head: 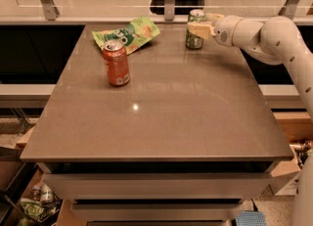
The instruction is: Pick green can
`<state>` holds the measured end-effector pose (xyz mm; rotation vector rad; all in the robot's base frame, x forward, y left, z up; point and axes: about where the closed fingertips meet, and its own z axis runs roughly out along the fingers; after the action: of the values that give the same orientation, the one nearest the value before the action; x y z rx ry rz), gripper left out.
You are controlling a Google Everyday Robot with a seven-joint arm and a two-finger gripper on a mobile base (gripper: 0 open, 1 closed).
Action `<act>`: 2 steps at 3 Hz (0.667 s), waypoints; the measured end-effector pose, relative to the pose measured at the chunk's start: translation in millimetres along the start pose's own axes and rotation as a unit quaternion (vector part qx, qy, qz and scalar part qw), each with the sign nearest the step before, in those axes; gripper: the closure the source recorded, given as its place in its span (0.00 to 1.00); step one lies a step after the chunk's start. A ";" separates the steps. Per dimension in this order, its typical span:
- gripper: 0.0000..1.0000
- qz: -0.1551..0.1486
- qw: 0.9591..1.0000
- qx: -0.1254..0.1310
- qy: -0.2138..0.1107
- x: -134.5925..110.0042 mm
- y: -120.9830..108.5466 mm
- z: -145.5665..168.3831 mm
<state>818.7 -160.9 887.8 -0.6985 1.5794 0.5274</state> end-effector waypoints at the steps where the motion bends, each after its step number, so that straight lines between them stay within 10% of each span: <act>1: 1.00 0.007 1.000 -0.013 -0.002 2.4 1.9 2.2; 2: 1.00 0.006 1.000 -0.020 0.008 -1.0 3.5 -2.9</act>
Offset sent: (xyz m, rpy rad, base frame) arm -0.0112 -0.0116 0.0092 -0.0229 0.0397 0.0398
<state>814.2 -160.3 888.9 -0.7247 1.5922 0.5648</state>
